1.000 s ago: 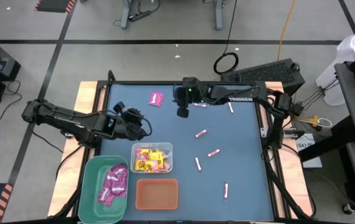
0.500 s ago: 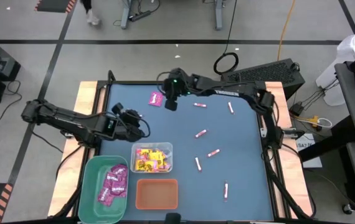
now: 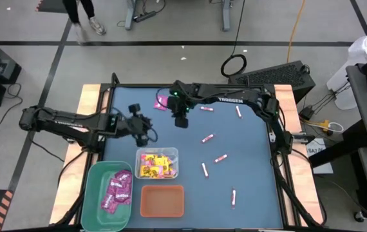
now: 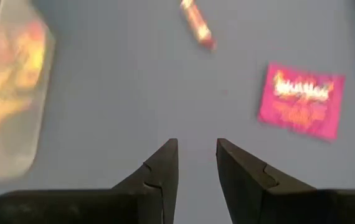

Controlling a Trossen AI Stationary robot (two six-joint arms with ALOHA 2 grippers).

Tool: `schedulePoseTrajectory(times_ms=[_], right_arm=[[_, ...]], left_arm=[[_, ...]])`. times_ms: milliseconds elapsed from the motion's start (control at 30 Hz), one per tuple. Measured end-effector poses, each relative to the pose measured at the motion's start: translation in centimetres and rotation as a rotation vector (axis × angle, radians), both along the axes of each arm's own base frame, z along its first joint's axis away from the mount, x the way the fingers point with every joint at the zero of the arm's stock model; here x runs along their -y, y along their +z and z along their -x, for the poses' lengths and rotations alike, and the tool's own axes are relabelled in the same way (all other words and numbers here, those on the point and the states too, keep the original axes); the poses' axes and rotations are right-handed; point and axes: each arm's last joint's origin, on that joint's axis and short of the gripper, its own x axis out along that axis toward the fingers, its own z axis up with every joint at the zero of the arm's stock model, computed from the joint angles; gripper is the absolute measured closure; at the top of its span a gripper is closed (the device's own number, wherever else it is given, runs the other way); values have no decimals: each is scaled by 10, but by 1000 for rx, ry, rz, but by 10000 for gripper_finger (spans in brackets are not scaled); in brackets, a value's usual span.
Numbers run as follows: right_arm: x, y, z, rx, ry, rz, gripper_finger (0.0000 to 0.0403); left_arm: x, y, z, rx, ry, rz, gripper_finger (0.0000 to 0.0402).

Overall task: Sort candy
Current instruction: Put the purple candy into the green bin

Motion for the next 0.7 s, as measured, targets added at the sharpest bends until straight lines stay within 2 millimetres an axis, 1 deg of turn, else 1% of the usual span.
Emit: schedulePoseTrajectory(times_ms=[67,167,333,400,467,567,633,700], right_arm=[[5,-6,-9,59,-77,-6,302],[9,-19,-13,39,-183,-23,302],[2,-42,-17,-47,-179,-24,303],[1,-46,-19,-45,-160,-7,303],[6,-43,-24,33,-171,10,307],[18,-32,-32,190,-302,-63,332],[26,-32,-35,266,-379,-118,361],[29,-35,-34,254,-424,-142,390]], left_arm=[[-10,1,-4,35,51,-8,301],[-21,-1,-1,47,148,2,308],[-36,-22,5,-17,161,-36,309],[-42,-28,8,-17,177,-27,309],[-44,-34,10,-10,202,8,309],[-45,-34,11,31,253,56,309],[-43,-35,12,48,283,89,309],[-40,-35,13,58,302,118,309]])
